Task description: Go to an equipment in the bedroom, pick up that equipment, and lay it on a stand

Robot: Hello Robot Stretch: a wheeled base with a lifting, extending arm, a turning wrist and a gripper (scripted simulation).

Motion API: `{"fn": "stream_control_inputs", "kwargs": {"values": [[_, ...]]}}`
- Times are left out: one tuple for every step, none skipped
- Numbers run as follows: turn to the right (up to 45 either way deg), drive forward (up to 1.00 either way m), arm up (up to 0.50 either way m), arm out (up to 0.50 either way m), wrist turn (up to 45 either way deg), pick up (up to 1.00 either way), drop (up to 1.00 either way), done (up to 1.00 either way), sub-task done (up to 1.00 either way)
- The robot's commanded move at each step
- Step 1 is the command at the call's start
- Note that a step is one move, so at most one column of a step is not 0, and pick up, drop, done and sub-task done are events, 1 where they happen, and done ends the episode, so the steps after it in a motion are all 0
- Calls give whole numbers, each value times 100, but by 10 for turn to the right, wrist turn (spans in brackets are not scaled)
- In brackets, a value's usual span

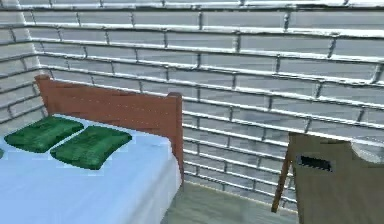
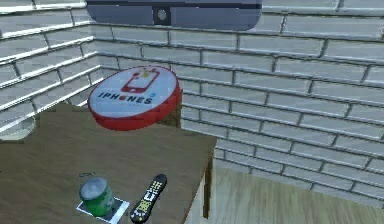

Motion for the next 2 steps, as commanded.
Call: {"fn": "stream_control_inputs", "kwargs": {"values": [[60, 0, 0, 0, 0, 0, 0, 0, 0], [0, 65, 0, 0, 0, 0, 0, 0, 0]]}}
